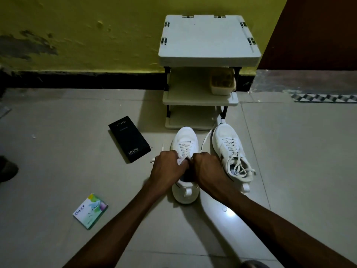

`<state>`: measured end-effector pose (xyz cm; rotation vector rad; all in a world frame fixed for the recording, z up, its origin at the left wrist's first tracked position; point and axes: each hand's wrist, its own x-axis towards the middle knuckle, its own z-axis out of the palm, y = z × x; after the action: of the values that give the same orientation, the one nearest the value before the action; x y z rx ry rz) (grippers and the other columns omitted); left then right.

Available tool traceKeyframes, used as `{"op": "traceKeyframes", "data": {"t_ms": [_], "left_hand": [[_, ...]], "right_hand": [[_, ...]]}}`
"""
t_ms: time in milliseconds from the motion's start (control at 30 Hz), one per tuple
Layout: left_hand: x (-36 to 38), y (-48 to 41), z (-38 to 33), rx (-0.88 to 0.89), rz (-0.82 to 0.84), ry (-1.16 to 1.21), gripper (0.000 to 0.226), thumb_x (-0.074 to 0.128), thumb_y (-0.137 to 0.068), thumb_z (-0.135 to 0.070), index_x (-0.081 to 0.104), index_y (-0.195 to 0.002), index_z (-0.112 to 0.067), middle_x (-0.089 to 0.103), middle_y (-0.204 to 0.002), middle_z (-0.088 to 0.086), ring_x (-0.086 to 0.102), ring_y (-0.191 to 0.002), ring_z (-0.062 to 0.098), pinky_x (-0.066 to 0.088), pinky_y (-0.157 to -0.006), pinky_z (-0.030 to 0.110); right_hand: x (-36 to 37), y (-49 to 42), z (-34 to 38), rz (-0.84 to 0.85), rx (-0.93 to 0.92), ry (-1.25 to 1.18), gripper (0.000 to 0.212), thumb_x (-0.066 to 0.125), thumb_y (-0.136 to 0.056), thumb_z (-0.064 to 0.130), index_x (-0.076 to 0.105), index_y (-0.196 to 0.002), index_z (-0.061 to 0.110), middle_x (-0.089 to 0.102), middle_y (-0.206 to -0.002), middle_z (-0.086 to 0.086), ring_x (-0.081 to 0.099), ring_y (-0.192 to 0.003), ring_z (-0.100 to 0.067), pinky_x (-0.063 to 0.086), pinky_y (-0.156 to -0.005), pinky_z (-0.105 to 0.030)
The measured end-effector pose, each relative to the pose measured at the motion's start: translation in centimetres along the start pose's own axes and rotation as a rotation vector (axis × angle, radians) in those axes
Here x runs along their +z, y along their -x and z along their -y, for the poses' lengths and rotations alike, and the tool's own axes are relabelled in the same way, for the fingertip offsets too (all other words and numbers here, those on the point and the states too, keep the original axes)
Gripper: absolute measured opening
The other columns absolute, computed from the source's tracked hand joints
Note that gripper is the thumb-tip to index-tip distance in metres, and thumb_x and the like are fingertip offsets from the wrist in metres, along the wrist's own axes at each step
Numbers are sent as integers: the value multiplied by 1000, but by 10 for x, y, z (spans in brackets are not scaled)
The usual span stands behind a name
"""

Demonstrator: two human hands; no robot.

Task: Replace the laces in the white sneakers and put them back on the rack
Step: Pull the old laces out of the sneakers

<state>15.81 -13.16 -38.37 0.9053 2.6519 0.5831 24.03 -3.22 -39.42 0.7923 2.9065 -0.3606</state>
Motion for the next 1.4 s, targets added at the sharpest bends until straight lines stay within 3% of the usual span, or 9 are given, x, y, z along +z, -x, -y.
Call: {"op": "traceKeyframes", "data": {"t_ms": [133,333,500,600,700,933,1133,1200,1400], "left_hand": [[4,-3,13,12,-39,72,30,53,-93,-26,63,-73,-6,64,-75,14,62,-78,29,37,-63,31],[7,-13,30,-199,85,450,31,63,-89,-28,72,-66,-10,66,-58,3,61,-59,17,50,-68,29],[3,-9,30,-1,67,342,24,65,-88,-31,78,-77,-13,75,-78,1,69,-77,16,55,-74,30],[1,-9,28,40,94,341,26,64,-89,-24,72,-65,-18,68,-66,-4,66,-70,13,49,-69,24],[0,-13,30,28,142,332,33,59,-85,-26,59,-53,-18,63,-59,4,67,-68,22,56,-72,36],[-4,-20,34,32,212,332,27,58,-86,-17,66,-64,-5,67,-67,13,69,-72,26,57,-78,46],[-2,-16,34,16,156,311,28,64,-88,-25,74,-66,-13,66,-57,-3,57,-55,7,51,-68,30],[-3,-15,33,27,157,312,26,65,-89,-26,76,-70,-11,68,-62,1,60,-59,9,51,-68,30],[-3,-17,29,24,167,299,27,65,-88,-22,73,-64,-14,67,-64,3,61,-63,13,51,-68,29]], "right_hand": [[8,3,-11,-44,-2,-139,12,66,-81,25,58,-79,15,66,-82,-10,65,-76,-30,48,-64,-32],[6,5,-23,-151,88,-438,30,61,-79,28,51,-56,11,47,-50,-3,51,-50,-23,39,-50,-30],[-12,7,-18,-187,96,-304,18,71,-82,34,67,-85,17,68,-78,-1,64,-70,-20,54,-64,-33],[-24,2,-9,-253,-79,-183,16,70,-82,32,71,-94,21,67,-91,-1,62,-85,-23,53,-71,-34],[-25,-12,3,-154,-273,69,14,67,-84,30,73,-93,20,64,-92,-4,56,-94,-26,41,-66,-30],[-20,-22,8,-133,-402,291,16,59,-88,23,66,-94,9,65,-97,-11,56,-95,-30,37,-70,-36],[-27,-31,-34,-273,168,-359,26,67,-81,27,65,-64,7,62,-62,-8,60,-62,-23,49,-60,-34],[-23,-27,-38,-223,214,-367,23,67,-80,25,67,-67,6,65,-63,-9,63,-62,-24,53,-61,-35],[-28,-21,-12,-212,-182,-83,23,69,-81,25,71,-101,14,64,-102,-9,56,-100,-28,49,-76,-35]]}}
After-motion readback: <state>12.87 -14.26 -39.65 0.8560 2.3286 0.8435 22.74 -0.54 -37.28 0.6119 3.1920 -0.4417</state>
